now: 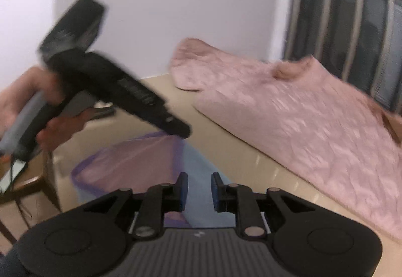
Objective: Fold clothes
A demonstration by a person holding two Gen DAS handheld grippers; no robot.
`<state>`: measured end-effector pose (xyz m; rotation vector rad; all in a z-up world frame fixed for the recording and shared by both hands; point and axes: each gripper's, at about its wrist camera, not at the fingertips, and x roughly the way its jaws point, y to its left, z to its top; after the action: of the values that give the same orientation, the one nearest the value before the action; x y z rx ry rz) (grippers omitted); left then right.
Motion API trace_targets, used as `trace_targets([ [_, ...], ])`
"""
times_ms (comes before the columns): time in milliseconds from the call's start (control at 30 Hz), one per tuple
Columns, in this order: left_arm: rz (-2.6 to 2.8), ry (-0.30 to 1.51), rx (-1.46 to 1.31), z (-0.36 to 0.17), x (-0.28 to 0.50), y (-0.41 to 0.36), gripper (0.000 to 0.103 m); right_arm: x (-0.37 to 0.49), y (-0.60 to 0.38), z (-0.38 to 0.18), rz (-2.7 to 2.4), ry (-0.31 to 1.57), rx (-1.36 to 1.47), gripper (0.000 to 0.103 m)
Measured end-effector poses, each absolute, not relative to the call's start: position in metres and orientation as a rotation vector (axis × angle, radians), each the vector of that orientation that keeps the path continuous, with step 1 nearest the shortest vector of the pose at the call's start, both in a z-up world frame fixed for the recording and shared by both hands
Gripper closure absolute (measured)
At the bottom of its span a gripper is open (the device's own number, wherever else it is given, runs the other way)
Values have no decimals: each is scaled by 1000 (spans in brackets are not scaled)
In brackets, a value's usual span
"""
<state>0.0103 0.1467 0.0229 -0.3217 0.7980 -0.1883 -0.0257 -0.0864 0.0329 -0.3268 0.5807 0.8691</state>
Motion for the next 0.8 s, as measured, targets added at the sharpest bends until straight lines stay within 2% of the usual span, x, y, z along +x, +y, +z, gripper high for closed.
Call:
trace_targets([
  [133,-118,773,-247,24,2,140,91,-29,-88,21,884,647,-329,84],
  [200,-87,737,-197,34,-12,135,84,-43,-107,30,884,601,-290,84],
  [233,-117,722,-178,39,-18,128,75,-48,-126,41,853,580,-258,84],
  [267,-148,706,-158,43,-25,120,70,-54,-146,51,817,559,-228,83],
  [300,-179,691,-138,48,-31,113,70,-58,-171,62,758,536,-205,79],
  [333,-209,675,-118,52,-37,105,69,-61,-197,73,693,517,-184,70],
  [400,-285,672,-70,53,-43,85,69,-52,-252,86,466,531,-151,58],
  [500,-371,720,17,38,-39,49,69,-20,-303,76,151,629,-182,57],
  [600,-409,763,69,27,-40,33,69,3,-321,49,117,757,-147,62],
  [633,-412,776,82,25,-41,31,70,5,-324,42,127,764,-114,85],
  [667,-415,788,95,22,-42,28,70,5,-326,36,134,767,-85,99],
  [800,-405,789,111,21,-46,24,70,-35,-327,43,54,580,-57,101],
])
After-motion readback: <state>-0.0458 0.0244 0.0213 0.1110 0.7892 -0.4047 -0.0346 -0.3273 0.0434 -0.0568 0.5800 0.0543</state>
